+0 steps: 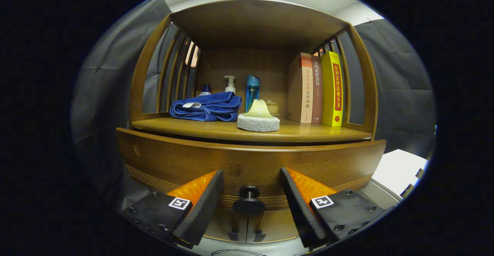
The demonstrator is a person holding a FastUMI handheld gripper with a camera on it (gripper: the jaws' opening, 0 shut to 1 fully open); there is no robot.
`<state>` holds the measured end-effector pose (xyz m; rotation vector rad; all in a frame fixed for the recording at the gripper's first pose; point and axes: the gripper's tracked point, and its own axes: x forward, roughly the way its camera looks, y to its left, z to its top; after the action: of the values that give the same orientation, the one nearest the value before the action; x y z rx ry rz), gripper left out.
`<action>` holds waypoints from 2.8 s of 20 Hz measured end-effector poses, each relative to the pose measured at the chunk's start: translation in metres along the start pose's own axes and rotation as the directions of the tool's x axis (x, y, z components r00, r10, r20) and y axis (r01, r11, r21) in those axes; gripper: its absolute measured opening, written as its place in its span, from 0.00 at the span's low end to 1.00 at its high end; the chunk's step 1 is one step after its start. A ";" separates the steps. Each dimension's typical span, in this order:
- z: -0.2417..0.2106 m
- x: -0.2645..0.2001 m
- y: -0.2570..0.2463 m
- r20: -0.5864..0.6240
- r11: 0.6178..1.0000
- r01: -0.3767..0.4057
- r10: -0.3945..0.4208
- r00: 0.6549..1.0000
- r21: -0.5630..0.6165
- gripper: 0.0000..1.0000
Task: Pull open the drawer, take out the items inside it, and place them on the countertop above the cabinet.
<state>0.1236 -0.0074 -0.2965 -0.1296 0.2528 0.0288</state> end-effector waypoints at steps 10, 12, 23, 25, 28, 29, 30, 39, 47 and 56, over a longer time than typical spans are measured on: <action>-0.013 0.023 0.003 -0.003 1.000 -0.002 0.002 1.000 -0.025 0.98; -0.015 0.017 0.004 -0.024 1.000 -0.002 0.001 1.000 -0.007 0.98; 0.011 0.003 0.021 0.018 0.999 -0.038 0.038 0.999 0.013 0.98; 0.024 -0.008 0.020 0.034 0.999 -0.029 0.029 0.999 -0.014 0.98; 0.052 -0.022 0.007 0.066 1.000 -0.006 0.007 0.998 -0.009 0.98; 0.062 -0.029 0.001 0.079 1.000 0.009 -0.008 0.997 -0.009 0.98; 0.070 -0.037 -0.004 0.091 1.000 0.022 -0.021 0.996 -0.009 0.98; 0.126 -0.114 -0.021 0.183 0.997 0.072 -0.067 0.981 -0.021 0.98; 0.126 -0.138 -0.001 0.171 1.000 0.016 -0.015 0.985 -0.009 0.98; 0.095 -0.146 0.011 0.099 0.999 -0.039 0.039 0.994 -0.002 0.98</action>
<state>0.0053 0.0147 -0.1699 -0.1232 0.1560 0.0741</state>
